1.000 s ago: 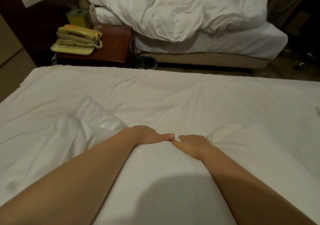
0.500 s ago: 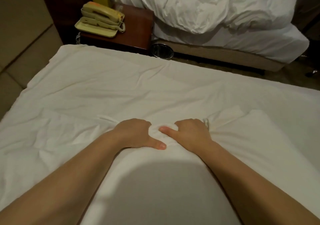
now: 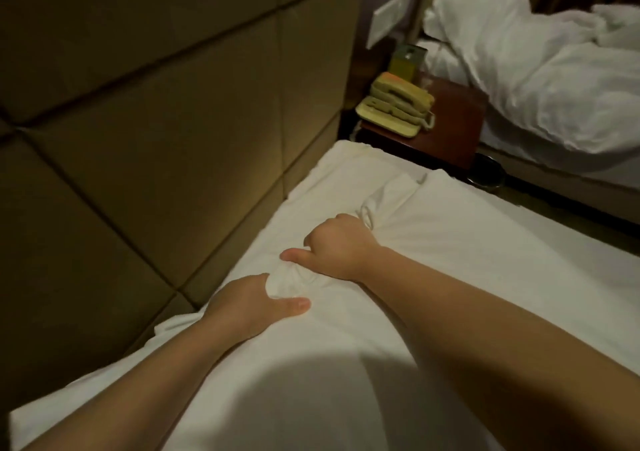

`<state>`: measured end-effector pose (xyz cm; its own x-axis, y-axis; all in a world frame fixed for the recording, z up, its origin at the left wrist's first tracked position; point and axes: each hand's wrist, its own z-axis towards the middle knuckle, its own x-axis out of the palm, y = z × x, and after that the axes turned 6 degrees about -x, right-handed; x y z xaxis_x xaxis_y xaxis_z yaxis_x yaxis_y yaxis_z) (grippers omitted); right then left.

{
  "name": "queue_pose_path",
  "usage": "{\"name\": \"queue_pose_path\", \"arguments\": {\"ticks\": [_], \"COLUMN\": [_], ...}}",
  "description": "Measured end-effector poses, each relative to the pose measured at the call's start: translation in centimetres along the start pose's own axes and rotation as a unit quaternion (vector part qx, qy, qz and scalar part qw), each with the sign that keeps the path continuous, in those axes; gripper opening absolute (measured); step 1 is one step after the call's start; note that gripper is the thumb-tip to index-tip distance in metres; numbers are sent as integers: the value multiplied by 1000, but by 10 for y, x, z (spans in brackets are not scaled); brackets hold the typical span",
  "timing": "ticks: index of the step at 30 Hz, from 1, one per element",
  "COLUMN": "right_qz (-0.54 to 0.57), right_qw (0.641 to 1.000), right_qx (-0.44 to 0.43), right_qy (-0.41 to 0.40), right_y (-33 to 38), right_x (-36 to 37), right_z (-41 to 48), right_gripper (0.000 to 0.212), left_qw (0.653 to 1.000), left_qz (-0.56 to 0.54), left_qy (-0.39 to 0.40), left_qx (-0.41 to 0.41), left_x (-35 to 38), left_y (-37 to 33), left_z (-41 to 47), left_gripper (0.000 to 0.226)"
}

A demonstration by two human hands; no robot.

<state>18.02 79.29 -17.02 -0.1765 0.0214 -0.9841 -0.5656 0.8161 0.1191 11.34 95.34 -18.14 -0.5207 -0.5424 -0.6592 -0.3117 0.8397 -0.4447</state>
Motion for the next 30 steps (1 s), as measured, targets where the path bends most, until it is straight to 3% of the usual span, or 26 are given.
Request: {"name": "queue_pose_path", "arguments": {"ticks": [6, 10, 18, 22, 26, 30], "right_qz": [-8, -41, 42, 41, -6, -29], "right_qw": [999, 999, 993, 990, 990, 994], "right_qx": [-44, -14, -110, -138, -132, -98], "right_qy": [-27, -9, 3, 9, -52, -50], "right_y": [55, 73, 137, 159, 151, 149], "right_x": [-28, 10, 31, 47, 42, 19], "right_z": [89, 92, 80, 85, 71, 49], "right_gripper": [62, 60, 54, 53, 51, 43], "left_qw": [997, 998, 994, 992, 981, 969], "left_qz": [-54, -25, -14, 16, -59, 19], "left_qy": [-57, -41, -18, -14, -100, -186], "left_qx": [-17, -51, -110, -125, -154, -159], "left_x": [-68, -43, -13, -21, -28, -26], "left_y": [55, 77, 127, 134, 120, 100], "left_z": [22, 35, -7, -13, -22, -41], "left_gripper": [52, 61, 36, 82, 71, 64]}}
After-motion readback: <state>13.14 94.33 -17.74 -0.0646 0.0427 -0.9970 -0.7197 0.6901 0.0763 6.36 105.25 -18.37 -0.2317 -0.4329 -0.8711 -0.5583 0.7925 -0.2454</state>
